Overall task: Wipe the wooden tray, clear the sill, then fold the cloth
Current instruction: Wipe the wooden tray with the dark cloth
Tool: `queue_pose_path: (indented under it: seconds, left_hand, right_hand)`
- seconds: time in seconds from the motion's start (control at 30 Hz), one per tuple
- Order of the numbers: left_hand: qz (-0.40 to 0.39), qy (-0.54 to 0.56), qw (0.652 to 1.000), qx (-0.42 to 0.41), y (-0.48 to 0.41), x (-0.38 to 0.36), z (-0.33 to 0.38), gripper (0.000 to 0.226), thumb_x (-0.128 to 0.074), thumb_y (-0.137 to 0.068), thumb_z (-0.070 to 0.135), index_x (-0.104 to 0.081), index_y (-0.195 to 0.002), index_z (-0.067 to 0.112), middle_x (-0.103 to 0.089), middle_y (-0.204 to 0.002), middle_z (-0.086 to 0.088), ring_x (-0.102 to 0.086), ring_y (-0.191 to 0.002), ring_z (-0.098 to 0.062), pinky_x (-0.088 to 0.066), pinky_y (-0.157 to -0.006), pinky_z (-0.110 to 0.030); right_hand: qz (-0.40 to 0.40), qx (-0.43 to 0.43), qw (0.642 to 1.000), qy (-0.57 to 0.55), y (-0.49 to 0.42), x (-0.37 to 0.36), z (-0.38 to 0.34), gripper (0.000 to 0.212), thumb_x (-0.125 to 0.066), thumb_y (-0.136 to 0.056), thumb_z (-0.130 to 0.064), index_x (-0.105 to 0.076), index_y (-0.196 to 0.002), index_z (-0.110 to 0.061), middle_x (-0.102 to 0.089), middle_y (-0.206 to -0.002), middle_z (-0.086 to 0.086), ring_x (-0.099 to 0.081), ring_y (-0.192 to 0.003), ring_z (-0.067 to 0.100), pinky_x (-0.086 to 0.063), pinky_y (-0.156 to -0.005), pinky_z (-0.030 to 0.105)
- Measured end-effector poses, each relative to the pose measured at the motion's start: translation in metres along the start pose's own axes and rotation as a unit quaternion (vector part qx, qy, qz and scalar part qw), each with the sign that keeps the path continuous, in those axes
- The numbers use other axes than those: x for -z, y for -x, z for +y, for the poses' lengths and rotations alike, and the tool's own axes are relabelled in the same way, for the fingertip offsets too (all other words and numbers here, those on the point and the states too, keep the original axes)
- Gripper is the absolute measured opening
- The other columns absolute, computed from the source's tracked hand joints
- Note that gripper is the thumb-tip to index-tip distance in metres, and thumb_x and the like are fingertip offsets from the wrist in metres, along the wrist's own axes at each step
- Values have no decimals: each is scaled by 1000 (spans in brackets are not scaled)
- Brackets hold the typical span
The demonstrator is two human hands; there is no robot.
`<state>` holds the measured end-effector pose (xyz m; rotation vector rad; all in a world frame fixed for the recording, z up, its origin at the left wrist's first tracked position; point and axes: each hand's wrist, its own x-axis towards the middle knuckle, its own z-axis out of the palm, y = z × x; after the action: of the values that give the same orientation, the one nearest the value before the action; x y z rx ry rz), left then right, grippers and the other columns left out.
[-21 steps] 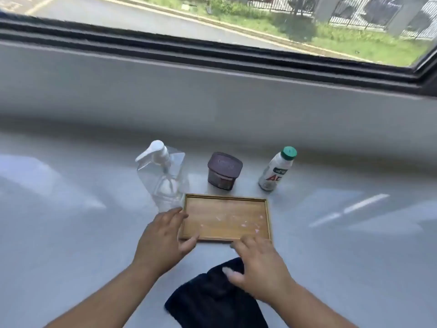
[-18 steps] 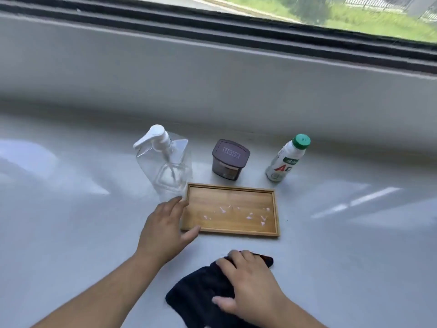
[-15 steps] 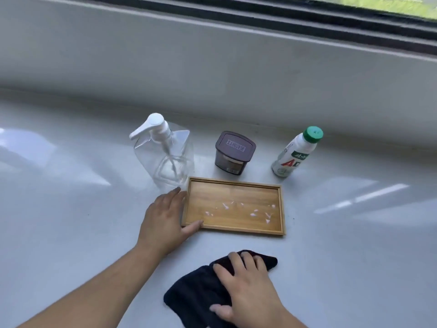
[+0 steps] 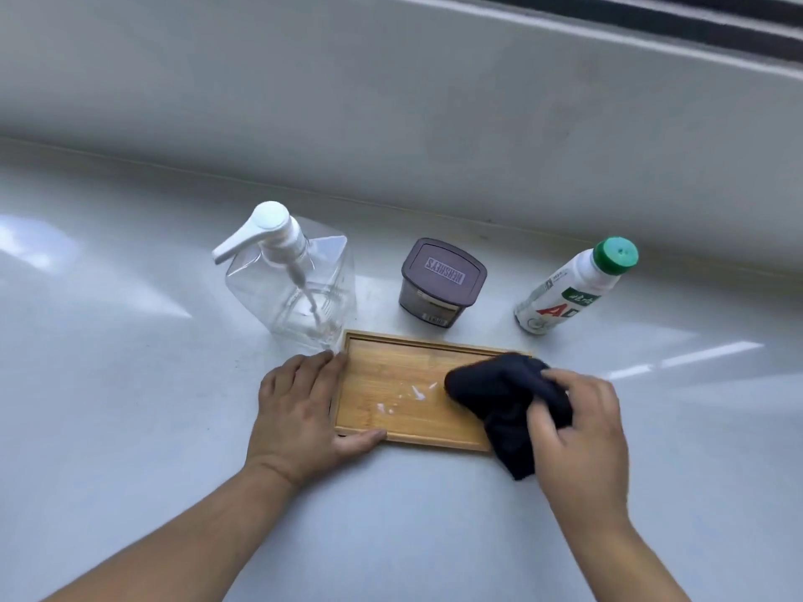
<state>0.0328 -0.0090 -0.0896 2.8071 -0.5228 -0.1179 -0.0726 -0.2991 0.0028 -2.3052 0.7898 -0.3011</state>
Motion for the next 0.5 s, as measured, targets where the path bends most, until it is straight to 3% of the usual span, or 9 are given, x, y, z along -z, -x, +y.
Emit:
queue_pose_path:
  seconds: [0.1,0.17,0.33,0.43,0.5]
  left_hand:
    - [0,2,1000,-1,-1,1,0,118,-64,-55,96,-61,-145,18,-66,-138,-4,-52,-128,-33,-35,-111,-53]
    - [6,-2,1000,-5,-1,0,0,117,-64,-56,94,-63,-143,16,-68,-138,-3,-53,-128,-33,-34,-110,-53]
    - [6,4,1000,1,-2,-4,0,111,-65,-56,89,-66,-137,13,-69,-138,-4,-54,-131,-34,-36,-111,-54]
    - [0,1,1000,5,-2,-5,0,117,-63,-55,92,-64,-140,12,-68,-140,-4,-50,-133,-32,-31,-113,-52]
    - [-3,-1,1000,5,-2,-4,-1,120,-62,-55,95,-63,-143,13,-68,-140,-3,-49,-133,-32,-29,-114,-51]
  right_hand:
    - [-61,-37,995,74,-29,-42,-7,32,-71,-89,-16,-71,-120,-24,-61,-121,5,-64,-107,28,-50,-86,36]
    - [-94,1,989,118,-28,-77,-27,32,-72,-87,-14,-73,-119,-15,-64,-118,15,-62,-106,40,-52,-90,43]
    - [-193,187,956,117,12,-126,-69,23,-67,-82,-15,-69,-104,-18,-61,-101,9,-60,-91,34,-56,-77,46]
    - [-222,184,948,133,3,-100,-40,26,-66,-82,-12,-71,-107,-20,-63,-104,6,-60,-95,32,-56,-77,44]
    - [-187,139,959,162,-8,-73,-11,30,-70,-78,-7,-73,-105,-19,-66,-105,7,-62,-95,35,-56,-78,43]
